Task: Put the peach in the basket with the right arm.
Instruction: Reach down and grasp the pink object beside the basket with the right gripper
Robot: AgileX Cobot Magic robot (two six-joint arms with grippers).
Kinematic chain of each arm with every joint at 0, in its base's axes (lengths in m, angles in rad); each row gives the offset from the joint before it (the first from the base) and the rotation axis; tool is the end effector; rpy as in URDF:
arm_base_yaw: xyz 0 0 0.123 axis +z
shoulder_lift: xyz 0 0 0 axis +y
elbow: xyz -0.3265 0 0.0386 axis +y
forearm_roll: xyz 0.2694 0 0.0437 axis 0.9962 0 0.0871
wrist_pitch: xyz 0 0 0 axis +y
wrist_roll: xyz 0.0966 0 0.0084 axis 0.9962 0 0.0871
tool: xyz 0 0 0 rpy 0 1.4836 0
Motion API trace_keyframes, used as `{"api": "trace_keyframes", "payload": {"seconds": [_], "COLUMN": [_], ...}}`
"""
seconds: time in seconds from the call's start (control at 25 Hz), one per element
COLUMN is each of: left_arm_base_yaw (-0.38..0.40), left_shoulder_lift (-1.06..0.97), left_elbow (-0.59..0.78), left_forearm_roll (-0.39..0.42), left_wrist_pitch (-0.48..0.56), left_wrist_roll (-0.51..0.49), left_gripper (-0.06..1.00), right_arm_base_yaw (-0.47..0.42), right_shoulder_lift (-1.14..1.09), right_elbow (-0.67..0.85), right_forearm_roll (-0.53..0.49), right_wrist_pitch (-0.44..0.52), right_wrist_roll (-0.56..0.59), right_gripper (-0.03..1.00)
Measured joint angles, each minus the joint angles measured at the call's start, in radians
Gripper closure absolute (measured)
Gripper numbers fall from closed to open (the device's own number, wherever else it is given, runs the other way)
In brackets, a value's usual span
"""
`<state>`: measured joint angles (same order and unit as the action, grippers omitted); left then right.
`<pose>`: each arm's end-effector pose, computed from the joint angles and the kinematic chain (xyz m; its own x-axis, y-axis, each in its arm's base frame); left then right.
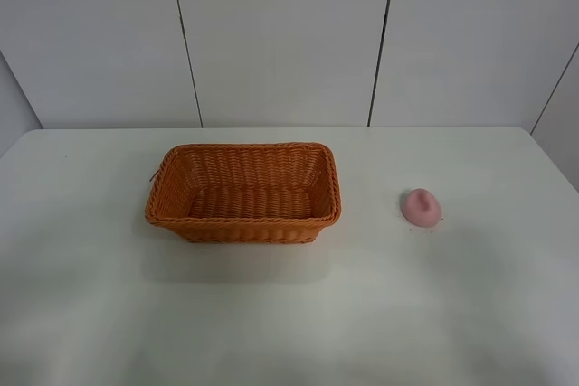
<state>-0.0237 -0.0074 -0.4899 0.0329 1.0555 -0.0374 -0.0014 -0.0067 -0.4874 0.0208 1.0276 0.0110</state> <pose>-0.0244 0.0034 0.2821 -0.4533 -0.0104 -0.8913 -0.0114 0.9999 -0.0059 -0.0229 0.0018 0.2838 -0.4318 0.0224 -0.9017 -0.0053 0.9996 0.0273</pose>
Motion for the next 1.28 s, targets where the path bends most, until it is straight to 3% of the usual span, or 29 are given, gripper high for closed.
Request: {"api": "trace_keyframes", "payload": {"seconds": [0.4,0.64,1.28], "left_arm_base_yaw": [0.0,0.0,0.0], "left_shoulder_lift": [0.0,0.0,0.0], "left_elbow": [0.0,0.0,0.0], "left_forearm_roll": [0.0,0.0,0.0], "left_wrist_pitch": [0.0,0.0,0.0], "left_wrist_roll": [0.0,0.0,0.0], "left_gripper": [-0.05,-0.05,-0.05], "right_arm_base_yaw": [0.0,0.0,0.0], "right_shoulder_lift": [0.013,0.256,1.516], "right_elbow": [-0.004,-0.106,-0.696], "right_forearm_roll": [-0.007,-0.006,-0.008], "right_wrist_pitch": [0.001,-0.008,-0.078], "right_wrist_roll": [-0.011,-0.05,-0.067], "right_gripper": [0.31,0.31,0.28]}}
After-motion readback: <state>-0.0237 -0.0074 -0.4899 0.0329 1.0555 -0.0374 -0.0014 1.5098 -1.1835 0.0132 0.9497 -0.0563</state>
